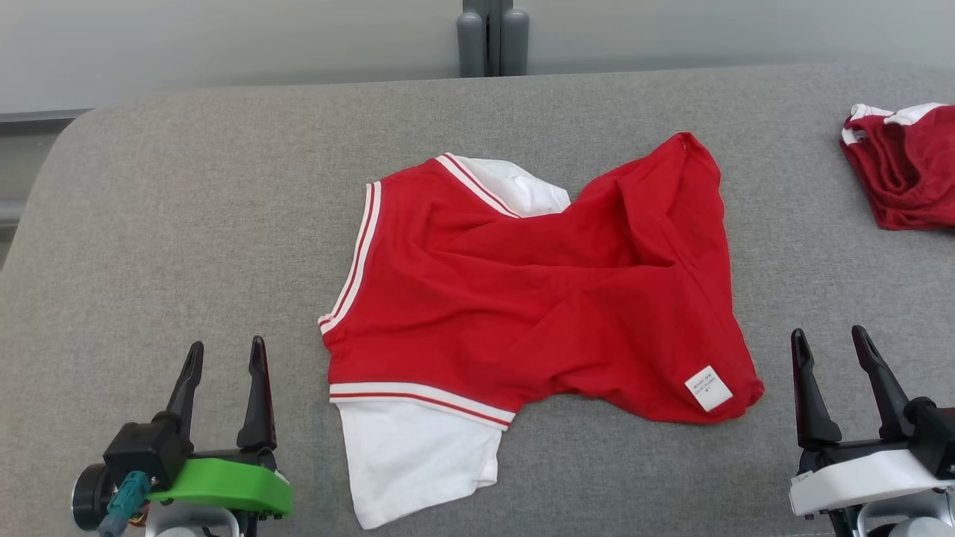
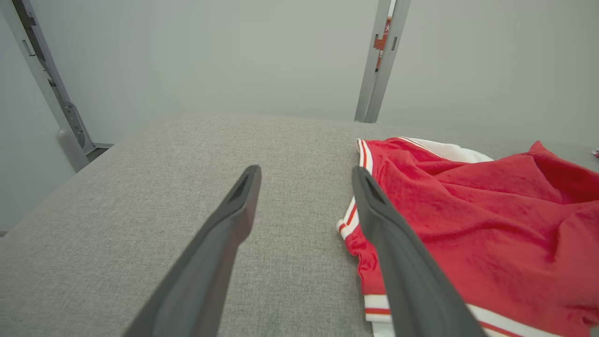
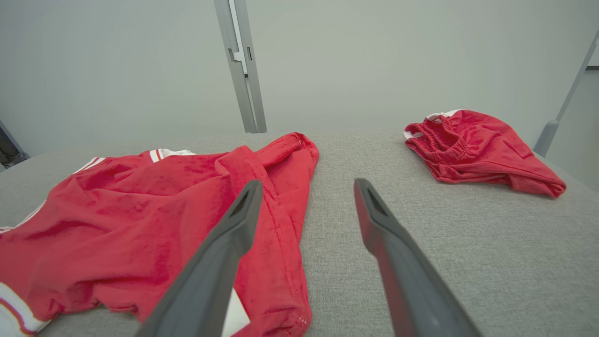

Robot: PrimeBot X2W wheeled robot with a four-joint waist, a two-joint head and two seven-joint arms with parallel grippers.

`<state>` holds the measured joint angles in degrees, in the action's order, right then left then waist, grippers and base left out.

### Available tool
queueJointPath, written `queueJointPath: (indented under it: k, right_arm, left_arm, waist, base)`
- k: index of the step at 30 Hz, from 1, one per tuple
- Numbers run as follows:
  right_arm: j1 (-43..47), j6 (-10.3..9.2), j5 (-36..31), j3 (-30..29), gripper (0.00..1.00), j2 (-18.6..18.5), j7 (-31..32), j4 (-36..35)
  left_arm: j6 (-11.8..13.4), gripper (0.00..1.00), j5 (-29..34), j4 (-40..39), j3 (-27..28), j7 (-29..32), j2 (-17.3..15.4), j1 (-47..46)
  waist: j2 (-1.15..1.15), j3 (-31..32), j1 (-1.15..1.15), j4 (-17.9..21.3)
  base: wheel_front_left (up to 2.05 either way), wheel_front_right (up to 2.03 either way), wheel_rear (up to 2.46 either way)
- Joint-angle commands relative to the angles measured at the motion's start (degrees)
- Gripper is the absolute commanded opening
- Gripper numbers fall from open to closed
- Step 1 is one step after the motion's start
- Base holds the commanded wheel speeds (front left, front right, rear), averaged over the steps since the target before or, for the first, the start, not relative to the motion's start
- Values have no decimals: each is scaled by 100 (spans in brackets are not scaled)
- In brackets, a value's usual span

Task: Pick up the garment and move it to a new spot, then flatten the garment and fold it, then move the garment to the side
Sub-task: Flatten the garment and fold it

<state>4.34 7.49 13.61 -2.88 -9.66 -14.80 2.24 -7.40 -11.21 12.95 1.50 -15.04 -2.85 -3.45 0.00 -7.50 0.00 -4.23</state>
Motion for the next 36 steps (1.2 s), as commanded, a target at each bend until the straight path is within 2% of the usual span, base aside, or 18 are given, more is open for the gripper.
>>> queueJointPath:
  k: [1,17,36]
  right_arm:
    - [70,0,-50,-20,100,28,-44,-42]
    - [208,0,-195,110,100,209,-41,-138]
    - [246,0,-206,249,100,251,-40,-181]
  left_arm:
    - [-14,100,25,-18,33,-16,-13,81]
    - [-14,100,121,-70,128,-16,-66,337]
    - [-14,100,133,-35,119,-16,-118,397]
  waist:
    - [0,85,0,0]
    - [0,411,0,-47]
    - [0,549,0,-35]
  base:
    - [0,0,0]
    - [0,0,0]
    - [0,0,0]
